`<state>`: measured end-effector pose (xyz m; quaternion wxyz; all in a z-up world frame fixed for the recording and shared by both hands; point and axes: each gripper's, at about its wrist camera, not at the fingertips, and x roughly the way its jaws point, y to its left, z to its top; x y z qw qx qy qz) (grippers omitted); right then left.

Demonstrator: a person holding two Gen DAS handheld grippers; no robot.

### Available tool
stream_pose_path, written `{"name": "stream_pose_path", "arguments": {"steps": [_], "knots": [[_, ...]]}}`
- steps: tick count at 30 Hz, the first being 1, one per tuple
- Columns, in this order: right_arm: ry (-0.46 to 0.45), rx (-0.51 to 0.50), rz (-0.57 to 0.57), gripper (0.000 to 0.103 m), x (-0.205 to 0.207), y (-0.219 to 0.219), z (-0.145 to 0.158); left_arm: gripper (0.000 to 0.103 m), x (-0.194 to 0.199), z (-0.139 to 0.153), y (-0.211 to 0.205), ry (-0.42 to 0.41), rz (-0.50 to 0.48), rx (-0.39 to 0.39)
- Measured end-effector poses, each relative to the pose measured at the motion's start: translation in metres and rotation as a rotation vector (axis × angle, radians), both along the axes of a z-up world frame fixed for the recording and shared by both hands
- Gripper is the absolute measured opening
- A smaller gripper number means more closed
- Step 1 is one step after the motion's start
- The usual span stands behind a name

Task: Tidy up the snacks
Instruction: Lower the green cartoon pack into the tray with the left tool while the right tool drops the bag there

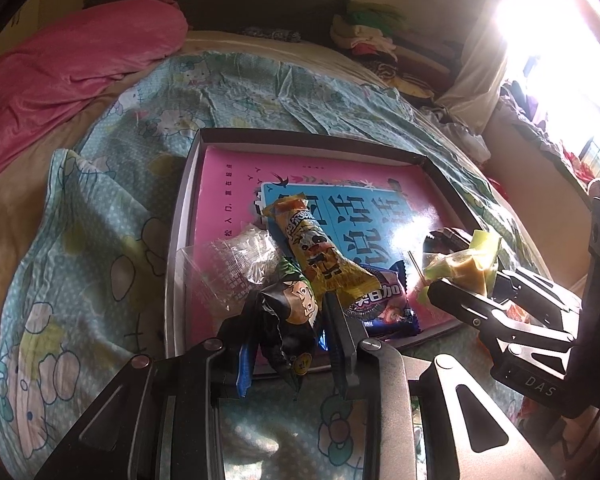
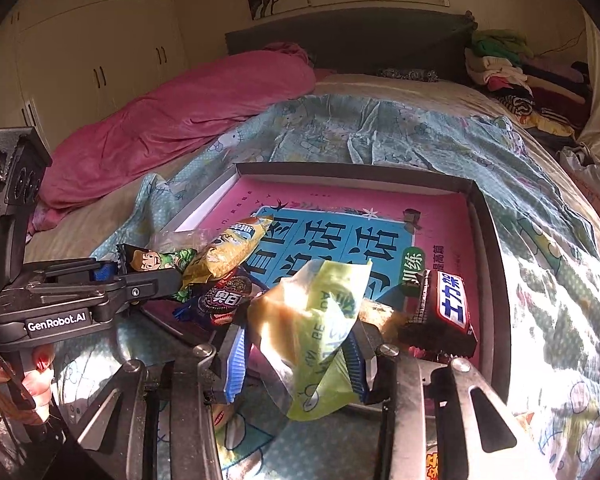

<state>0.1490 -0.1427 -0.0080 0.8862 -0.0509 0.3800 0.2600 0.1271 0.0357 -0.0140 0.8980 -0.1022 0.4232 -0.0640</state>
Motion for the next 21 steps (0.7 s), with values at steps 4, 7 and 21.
{"name": "stream_pose_path", "arguments": {"steps": [4, 7, 21], "knots": [[-0.026, -0.047, 0.004, 0.055, -0.004, 0.006, 0.001, 0.031, 0.002, 0.000, 0.001, -0.002, 0.002, -0.002], [-0.043, -0.081, -0.005, 0.062, -0.005, 0.008, 0.002, 0.031, 0.004, 0.000, 0.003, 0.000, 0.009, -0.008], [-0.102, -0.034, -0.127, 0.071, -0.007, -0.026, 0.021, 0.052, 0.007, 0.007, 0.005, -0.016, 0.037, 0.009]]}}
